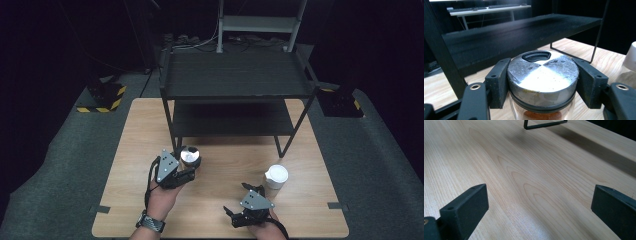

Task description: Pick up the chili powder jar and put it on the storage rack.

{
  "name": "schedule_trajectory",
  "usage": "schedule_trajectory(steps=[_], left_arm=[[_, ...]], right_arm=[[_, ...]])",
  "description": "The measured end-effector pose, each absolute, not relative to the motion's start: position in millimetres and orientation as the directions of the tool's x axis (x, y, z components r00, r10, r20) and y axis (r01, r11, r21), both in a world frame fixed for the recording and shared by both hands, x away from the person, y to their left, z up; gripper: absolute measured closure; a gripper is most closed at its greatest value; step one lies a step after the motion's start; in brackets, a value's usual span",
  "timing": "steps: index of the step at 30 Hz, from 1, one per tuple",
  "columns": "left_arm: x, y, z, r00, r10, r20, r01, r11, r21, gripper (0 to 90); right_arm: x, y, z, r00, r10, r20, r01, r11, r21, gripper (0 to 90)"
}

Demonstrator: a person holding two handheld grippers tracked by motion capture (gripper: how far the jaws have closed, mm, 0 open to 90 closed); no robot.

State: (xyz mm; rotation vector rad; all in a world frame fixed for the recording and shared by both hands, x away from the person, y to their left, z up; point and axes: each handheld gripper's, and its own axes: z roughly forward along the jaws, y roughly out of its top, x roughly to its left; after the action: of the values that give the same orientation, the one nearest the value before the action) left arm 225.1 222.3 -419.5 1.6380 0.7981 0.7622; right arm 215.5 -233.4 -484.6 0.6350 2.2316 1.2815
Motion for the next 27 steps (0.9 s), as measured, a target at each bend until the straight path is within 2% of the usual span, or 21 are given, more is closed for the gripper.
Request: schedule_trajectory(steps=[27], left_arm=[[217,223,-362,0.565,0.818,0.107,0.018,-0.142,0.990,34.8]], right_arm=[[215,-234,-485,-0.774,0.607,-0.179,0.149,0.450,0.880,0.3]])
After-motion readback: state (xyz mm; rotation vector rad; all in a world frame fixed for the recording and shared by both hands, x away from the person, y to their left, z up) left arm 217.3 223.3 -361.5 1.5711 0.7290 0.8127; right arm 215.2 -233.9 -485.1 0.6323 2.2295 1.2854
